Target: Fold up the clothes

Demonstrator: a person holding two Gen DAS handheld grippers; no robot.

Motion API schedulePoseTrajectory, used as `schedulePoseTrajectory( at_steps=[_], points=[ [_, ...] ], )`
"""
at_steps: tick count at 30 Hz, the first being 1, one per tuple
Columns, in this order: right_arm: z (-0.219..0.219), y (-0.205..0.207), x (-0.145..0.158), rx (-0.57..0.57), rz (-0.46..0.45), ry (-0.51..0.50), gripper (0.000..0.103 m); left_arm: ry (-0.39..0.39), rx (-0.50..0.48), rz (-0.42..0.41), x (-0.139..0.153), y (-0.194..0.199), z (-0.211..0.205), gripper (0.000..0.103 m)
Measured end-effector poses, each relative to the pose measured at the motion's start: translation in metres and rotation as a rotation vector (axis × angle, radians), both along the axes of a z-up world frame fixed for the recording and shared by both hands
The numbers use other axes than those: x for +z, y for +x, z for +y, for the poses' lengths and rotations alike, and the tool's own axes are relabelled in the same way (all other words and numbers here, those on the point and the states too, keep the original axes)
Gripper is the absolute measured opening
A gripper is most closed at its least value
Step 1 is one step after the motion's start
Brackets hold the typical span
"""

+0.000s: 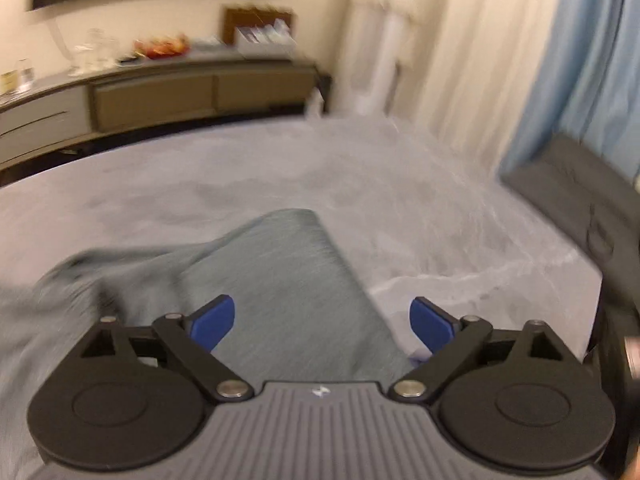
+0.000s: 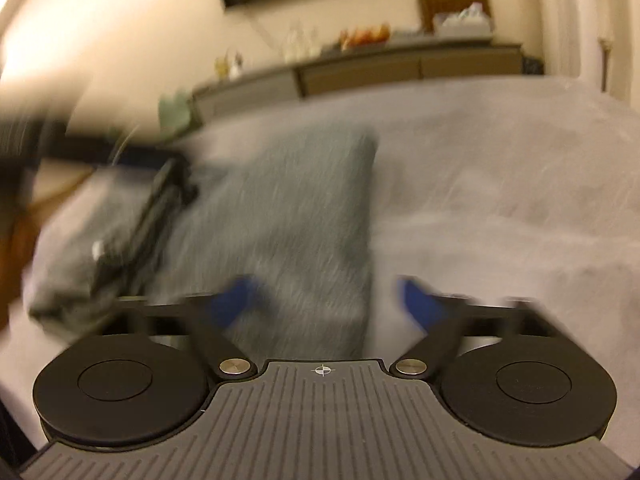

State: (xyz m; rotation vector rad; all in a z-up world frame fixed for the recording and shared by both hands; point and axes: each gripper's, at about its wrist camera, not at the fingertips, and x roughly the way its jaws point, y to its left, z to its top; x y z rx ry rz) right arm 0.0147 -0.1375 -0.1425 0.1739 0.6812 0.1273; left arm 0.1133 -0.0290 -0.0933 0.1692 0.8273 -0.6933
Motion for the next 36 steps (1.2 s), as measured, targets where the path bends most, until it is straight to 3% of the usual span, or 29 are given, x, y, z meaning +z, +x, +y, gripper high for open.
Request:
schedulePoseTrajectory(
  at_steps=[3,4,5,7,8,10,12,13,14,15,20,23,25,27,30,33,36],
  points=[
    [0.002,-0.003,0.000,-0.004,-0.016,-0.014,0.038,0.221,-0.068,0.026,-0.025,0.018,-0.057,0.097],
    [0.003,-0.004,0.000,-0.006,-0.022,-0.017,0.037,0.300,-0.068,0.016,-0.036,0.022,-0.070,0.087],
    [0.004,-0.004,0.000,-0.007,-0.027,-0.021,0.037,0.359,-0.073,0.011,-0.045,0.024,-0.078,0.064],
    [0.005,-0.006,-0.001,-0.011,-0.037,-0.029,0.040,0.394,-0.062,0.012,-0.053,0.028,-0.081,0.044],
    [0.005,-0.007,-0.001,-0.013,-0.043,-0.033,0.062,0.365,-0.043,0.024,-0.050,0.030,-0.077,0.033],
    [0.006,-0.009,-0.001,-0.016,-0.053,-0.041,0.092,0.309,-0.005,0.051,-0.044,0.033,-0.067,0.029],
    [0.007,-0.010,-0.001,-0.020,-0.064,-0.048,0.066,0.276,0.018,0.066,-0.042,0.035,-0.062,0.027],
    [0.005,-0.009,0.000,-0.001,-0.050,-0.009,0.037,0.262,0.023,0.071,-0.040,0.036,-0.060,0.026],
    [0.001,-0.008,0.001,0.020,-0.033,0.037,0.031,0.242,0.026,0.076,-0.039,0.037,-0.058,0.025],
    [0.002,-0.012,0.007,0.019,-0.056,0.021,0.028,0.202,0.024,0.086,-0.036,0.039,-0.051,0.025],
    [0.036,-0.035,0.056,0.024,-0.211,-0.127,0.023,-0.096,0.016,0.121,0.011,0.049,0.025,0.025],
    [0.096,-0.039,0.089,0.094,-0.306,-0.246,0.023,-0.274,0.037,0.120,0.032,0.056,0.111,0.026],
    [0.146,-0.037,0.102,0.164,-0.347,-0.330,0.023,-0.359,0.102,0.125,0.028,0.065,0.179,0.027],
    [0.201,-0.028,0.102,0.244,-0.345,-0.399,0.023,-0.401,0.188,0.153,0.005,0.077,0.238,0.030],
    [0.284,-0.004,0.066,0.361,-0.249,-0.503,0.023,-0.431,0.310,0.239,-0.048,0.097,0.287,0.033],
    [0.331,0.008,0.025,0.407,-0.199,-0.639,0.023,-0.408,0.342,0.267,-0.068,0.113,0.299,0.037],
    [0.347,0.008,0.014,0.413,-0.220,-0.715,0.023,-0.424,0.324,0.258,-0.066,0.121,0.297,0.037]
  ],
)
